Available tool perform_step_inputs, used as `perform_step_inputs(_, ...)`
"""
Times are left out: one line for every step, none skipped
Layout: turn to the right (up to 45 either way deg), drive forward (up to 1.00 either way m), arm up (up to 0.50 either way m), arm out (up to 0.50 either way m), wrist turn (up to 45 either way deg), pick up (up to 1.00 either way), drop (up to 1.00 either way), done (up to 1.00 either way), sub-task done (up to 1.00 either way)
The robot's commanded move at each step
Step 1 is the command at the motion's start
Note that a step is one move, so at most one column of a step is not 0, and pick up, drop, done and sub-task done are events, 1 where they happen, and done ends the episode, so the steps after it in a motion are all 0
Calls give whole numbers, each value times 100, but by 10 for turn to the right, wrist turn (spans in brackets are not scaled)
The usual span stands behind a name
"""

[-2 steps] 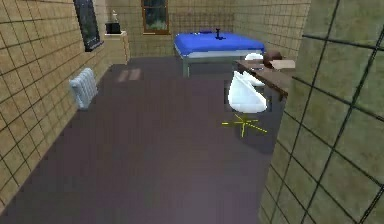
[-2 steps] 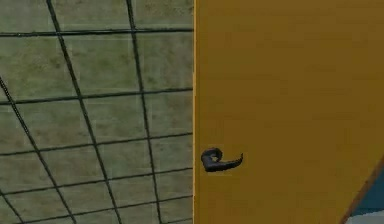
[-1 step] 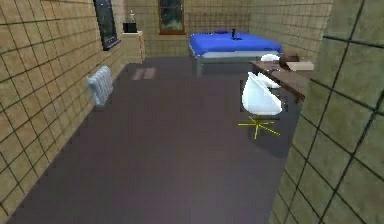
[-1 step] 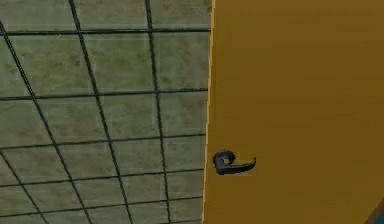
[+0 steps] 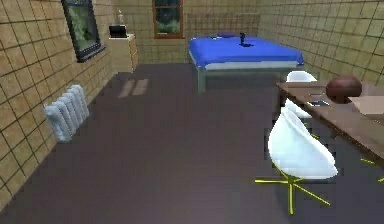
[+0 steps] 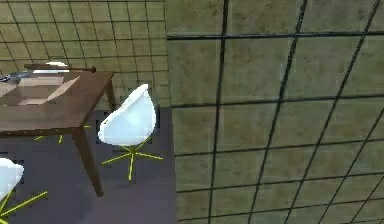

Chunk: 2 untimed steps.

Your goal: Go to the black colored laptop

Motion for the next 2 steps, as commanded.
perform_step_inputs(0,100,0,0,0,0,0,0,0)
perform_step_inputs(30,0,0,0,0,0,0,0,0)
